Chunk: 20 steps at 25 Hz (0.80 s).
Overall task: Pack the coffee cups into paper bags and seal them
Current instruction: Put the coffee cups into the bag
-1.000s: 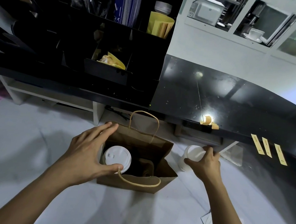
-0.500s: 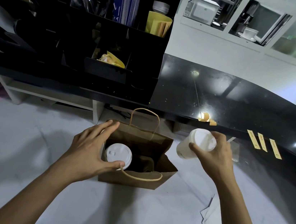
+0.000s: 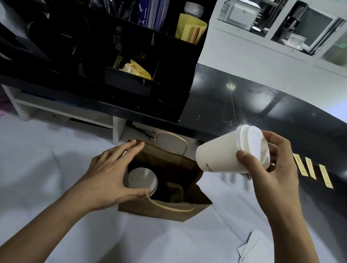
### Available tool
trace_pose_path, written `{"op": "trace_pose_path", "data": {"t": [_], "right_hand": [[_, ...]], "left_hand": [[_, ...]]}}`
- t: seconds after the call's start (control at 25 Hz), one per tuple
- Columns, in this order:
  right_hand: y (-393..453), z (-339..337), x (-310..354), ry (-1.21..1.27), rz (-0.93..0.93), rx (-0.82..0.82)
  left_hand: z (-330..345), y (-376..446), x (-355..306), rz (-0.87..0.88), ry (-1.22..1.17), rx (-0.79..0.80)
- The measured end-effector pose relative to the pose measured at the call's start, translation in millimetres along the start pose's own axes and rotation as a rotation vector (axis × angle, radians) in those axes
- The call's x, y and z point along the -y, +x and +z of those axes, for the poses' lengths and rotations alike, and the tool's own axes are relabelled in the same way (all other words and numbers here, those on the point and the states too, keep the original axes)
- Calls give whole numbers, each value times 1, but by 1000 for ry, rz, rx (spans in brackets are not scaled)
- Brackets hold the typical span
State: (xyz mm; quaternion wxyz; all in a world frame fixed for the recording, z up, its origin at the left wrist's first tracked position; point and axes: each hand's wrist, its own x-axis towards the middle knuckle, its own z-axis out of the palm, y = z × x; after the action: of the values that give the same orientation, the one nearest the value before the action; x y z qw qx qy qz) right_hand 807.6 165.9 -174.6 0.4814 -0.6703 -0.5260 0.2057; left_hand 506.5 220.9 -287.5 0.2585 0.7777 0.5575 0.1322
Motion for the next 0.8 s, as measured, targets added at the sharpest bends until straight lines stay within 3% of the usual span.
{"op": "trace_pose_path", "data": {"t": [0.36, 0.52, 0.8], "right_hand": [[-27, 52, -6, -149, 5, 332], [-31, 83, -13, -217, 36, 375], [-18, 92, -31, -610, 1, 380]], "left_hand": [[2, 3, 2, 11, -23, 3], [3, 3, 3, 18, -34, -20], [2, -1, 0, 25, -20, -32]]}}
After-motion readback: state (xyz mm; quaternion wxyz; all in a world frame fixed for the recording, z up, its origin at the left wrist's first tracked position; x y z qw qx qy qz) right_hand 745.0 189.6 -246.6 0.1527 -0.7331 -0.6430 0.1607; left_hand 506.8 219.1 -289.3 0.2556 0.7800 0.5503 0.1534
